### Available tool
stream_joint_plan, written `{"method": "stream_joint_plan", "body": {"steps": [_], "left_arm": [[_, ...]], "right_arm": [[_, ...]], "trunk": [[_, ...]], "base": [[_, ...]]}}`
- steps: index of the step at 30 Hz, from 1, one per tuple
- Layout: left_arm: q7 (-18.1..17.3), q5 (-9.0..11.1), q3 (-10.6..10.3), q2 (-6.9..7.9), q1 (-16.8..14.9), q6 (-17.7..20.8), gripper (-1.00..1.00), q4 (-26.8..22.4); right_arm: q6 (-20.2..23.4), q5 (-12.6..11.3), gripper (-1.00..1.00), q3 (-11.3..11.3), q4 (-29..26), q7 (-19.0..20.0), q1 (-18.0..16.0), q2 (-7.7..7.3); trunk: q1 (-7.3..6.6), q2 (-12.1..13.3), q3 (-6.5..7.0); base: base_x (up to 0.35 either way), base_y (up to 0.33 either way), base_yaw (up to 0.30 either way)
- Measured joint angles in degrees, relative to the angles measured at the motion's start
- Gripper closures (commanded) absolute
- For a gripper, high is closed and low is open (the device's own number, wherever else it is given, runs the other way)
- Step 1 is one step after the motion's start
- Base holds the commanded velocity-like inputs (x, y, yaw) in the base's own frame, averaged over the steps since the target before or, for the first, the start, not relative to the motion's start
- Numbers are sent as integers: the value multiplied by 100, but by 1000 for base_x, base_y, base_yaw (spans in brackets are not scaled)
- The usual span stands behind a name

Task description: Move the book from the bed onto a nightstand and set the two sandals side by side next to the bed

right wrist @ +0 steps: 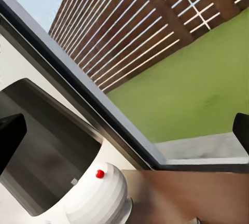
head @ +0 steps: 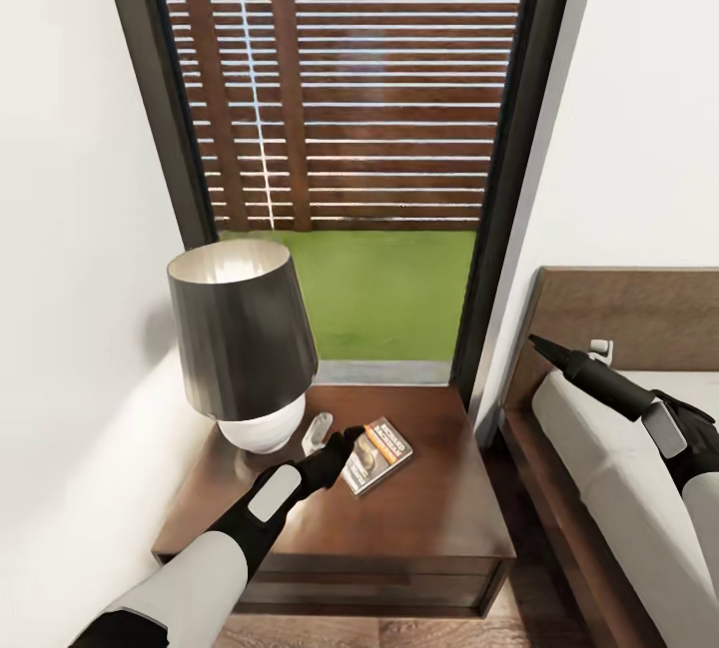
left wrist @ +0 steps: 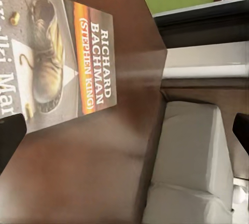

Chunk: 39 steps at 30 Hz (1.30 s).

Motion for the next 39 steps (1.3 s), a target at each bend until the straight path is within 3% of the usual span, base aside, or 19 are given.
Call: {"method": "stream_joint_plan", "body": {"steps": [22,25,27,28,29,30,33,35,37,39], "left_arm": [[0,-9,-8,0,0,-12,-100,-4],[-5,-24,-13,0,0,-24,-100,-7],[-13,-31,-18,0,-1,-27,-100,-5],[-15,-34,-22,0,-1,-27,-100,-6],[-17,-39,-34,0,-1,-27,-100,-6],[-17,-41,-71,0,0,-27,-100,-7],[-19,-43,-277,0,0,-34,-100,-7],[-32,-45,-775,0,1,-53,-100,-3],[-37,-47,-1178,0,7,-100,-100,-1],[-33,-52,-1345,0,9,-194,-100,5]], "right_arm": [[-29,4,-100,-1,8,-8,0,3],[-61,31,-100,5,213,-53,1,26],[-116,255,-100,22,626,-76,3,226],[-170,464,-100,30,832,-88,3,376],[-354,845,-100,28,1064,-119,4,560],[-570,1099,-100,15,1169,-170,1,666],[-1119,1455,-100,1,1331,-375,0,801],[-1596,1630,-100,3,1608,-761,1,866],[-1806,1722,-100,5,2045,-1080,2,890],[-1861,1728,-100,-12,2152,-1134,0,893]], "trunk": [[-483,882,395],[-549,1003,449],[-593,1083,484],[-615,1124,502],[-636,1164,520],[-659,1203,538],[-725,1324,592],[-769,1404,628],[-812,1484,664],[-857,1564,700]], "base": [[0,0,0],[0,0,0],[0,0,0],[0,0,0],[0,0,0],[0,0,0],[0,0,0],[0,0,0],[0,0,0],[0,0,0]]}}
